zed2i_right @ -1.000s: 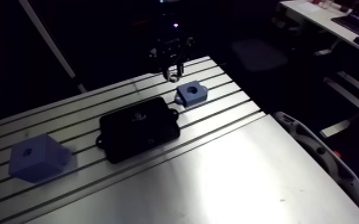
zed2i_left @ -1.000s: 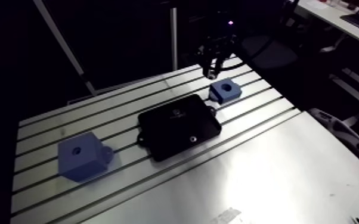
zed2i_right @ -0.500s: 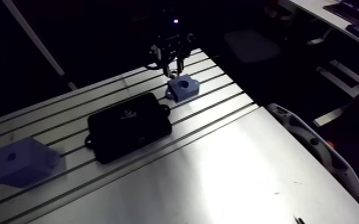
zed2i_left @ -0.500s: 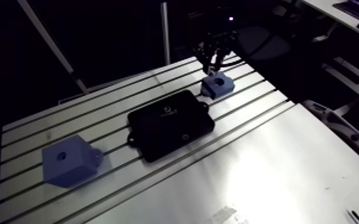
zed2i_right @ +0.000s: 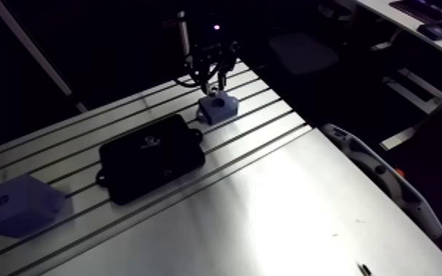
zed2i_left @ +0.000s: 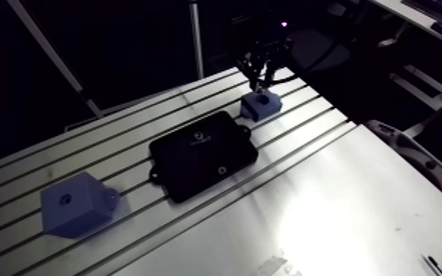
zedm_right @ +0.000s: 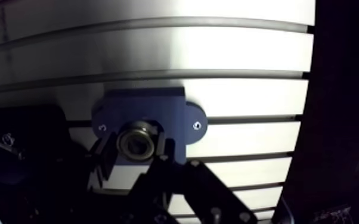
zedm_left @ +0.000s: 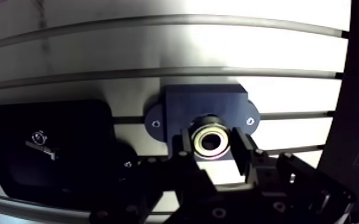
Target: Pick up the bearing and press it into the housing until flush.
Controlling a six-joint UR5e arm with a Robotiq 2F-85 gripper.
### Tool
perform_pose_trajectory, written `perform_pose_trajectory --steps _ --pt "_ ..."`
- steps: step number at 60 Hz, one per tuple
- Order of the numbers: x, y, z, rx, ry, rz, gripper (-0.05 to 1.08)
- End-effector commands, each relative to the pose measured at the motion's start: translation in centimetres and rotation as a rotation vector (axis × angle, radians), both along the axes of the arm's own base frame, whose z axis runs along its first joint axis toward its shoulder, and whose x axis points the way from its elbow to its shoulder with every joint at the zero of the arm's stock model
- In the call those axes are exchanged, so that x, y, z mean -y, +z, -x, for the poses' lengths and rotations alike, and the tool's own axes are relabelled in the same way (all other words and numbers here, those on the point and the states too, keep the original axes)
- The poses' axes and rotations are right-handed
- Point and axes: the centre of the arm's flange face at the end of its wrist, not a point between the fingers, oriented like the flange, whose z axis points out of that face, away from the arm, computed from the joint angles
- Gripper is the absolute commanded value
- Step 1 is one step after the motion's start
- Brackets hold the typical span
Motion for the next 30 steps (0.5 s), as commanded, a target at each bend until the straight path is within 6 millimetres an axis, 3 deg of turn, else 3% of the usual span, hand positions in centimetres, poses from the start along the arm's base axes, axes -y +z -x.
perform_pose_trajectory --steps 1,30 --pt "-0.41 -0.34 -0.41 0.006 -0.01 0.004 0.59" --pt "-0.33 -1.11 -0.91 0.018 -0.016 0.011 0.59"
